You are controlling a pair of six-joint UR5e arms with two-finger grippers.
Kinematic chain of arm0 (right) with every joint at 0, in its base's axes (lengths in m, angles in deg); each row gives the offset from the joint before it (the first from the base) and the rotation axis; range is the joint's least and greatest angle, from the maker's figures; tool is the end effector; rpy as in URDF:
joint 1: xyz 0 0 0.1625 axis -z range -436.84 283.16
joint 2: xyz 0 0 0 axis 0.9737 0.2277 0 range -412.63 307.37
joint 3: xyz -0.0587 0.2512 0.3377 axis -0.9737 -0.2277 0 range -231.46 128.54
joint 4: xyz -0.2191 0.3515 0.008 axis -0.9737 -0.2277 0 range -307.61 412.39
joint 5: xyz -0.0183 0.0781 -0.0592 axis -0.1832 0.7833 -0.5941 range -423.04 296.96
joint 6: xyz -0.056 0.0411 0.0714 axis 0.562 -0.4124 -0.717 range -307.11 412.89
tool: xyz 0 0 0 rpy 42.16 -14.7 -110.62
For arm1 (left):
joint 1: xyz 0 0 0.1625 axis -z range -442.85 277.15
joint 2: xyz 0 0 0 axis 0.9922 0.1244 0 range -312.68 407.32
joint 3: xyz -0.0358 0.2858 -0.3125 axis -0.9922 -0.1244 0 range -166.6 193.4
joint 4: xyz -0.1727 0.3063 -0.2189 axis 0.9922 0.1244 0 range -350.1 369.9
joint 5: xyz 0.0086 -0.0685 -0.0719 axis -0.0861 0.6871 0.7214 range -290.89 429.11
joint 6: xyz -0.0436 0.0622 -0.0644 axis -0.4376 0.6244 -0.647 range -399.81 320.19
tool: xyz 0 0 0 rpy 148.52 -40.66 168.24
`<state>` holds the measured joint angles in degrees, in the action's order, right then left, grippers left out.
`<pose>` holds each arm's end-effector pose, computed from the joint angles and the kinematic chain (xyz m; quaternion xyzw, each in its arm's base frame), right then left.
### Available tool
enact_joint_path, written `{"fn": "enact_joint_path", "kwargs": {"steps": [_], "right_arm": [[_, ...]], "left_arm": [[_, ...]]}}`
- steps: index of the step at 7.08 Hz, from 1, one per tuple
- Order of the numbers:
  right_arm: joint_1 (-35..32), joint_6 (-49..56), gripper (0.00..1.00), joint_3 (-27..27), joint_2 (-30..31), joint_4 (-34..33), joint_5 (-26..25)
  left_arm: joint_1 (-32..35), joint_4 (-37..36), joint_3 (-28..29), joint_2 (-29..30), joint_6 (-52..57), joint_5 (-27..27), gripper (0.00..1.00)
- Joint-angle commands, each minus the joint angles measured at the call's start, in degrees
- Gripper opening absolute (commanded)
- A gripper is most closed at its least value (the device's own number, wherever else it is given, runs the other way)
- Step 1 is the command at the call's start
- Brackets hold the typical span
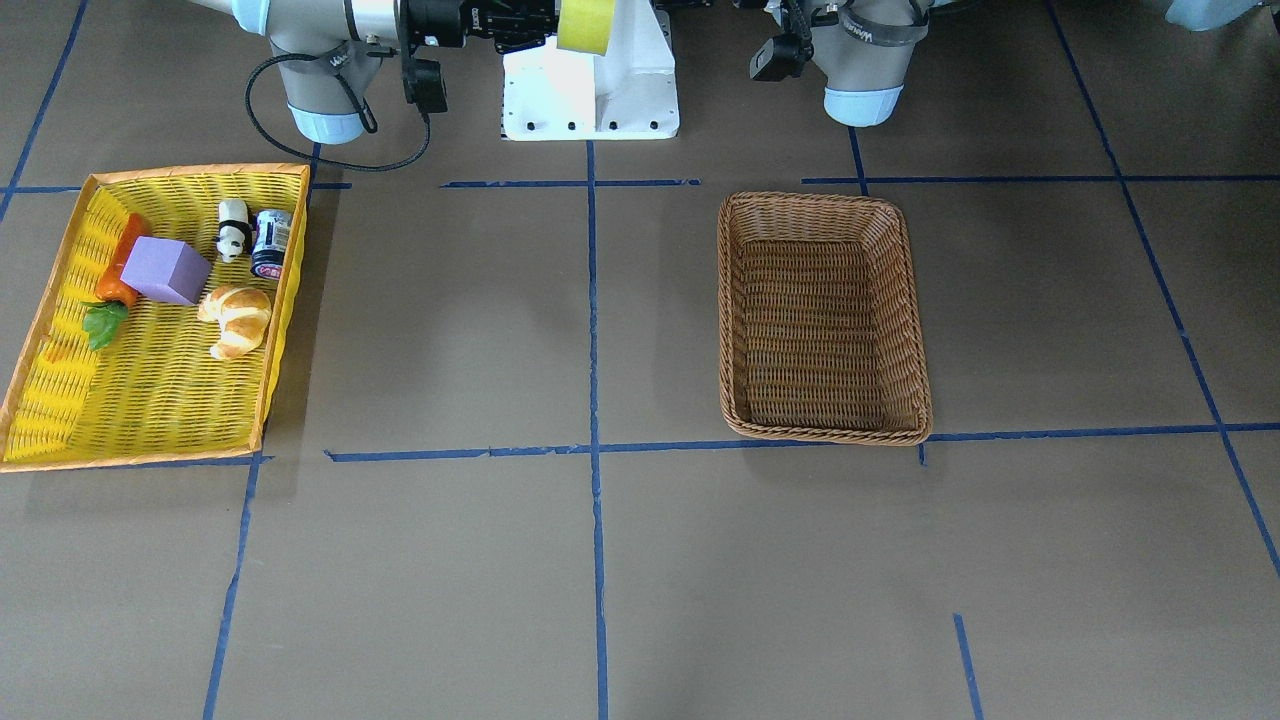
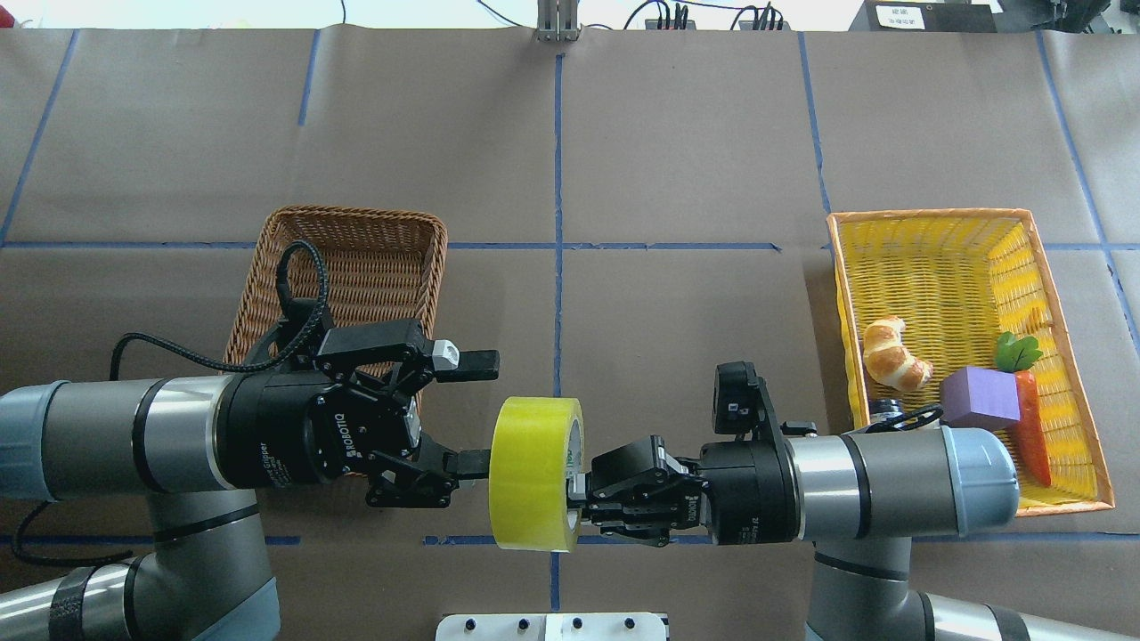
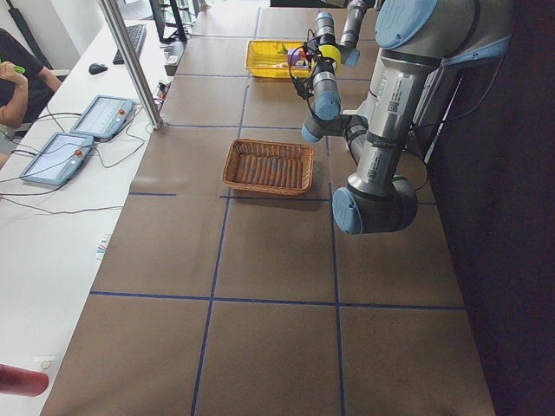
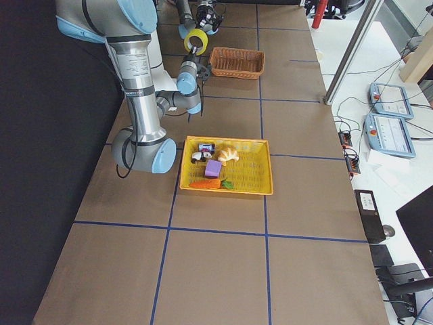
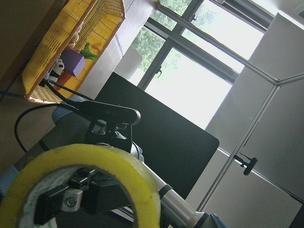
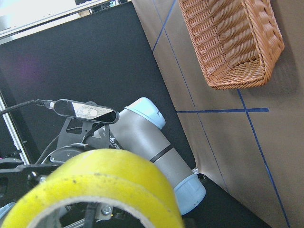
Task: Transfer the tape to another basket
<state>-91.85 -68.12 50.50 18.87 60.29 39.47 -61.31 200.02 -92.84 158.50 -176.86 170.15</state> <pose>-0.4418 -0.2342 0.2281 -0.1715 -0.8795 0.0789 0.4368 0.3836 -0.2741 0.1812 -0.2388 0.8972 -0.1290 0.3483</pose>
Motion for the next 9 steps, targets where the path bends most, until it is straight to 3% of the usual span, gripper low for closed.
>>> {"fn": "enact_joint_path", "kwargs": {"steps": [1, 7, 9], "right_arm": [[1.82, 0.24, 0.0, -0.19, -0.66, -0.17, -1.96], [1.83, 0.15, 0.0, -0.27, -1.54, -0.17, -2.14], [1.74, 0.15, 0.0, -0.27, -1.45, -0.17, -2.23]], "left_arm": [[-0.18, -0.01, 0.15, 0.01, 0.12, 0.04, 1.0], [-0.71, -0.27, 0.41, 0.44, 0.03, 0.04, 0.97], [-1.15, -0.27, 0.41, 0.44, -0.23, 0.04, 0.88]]}}
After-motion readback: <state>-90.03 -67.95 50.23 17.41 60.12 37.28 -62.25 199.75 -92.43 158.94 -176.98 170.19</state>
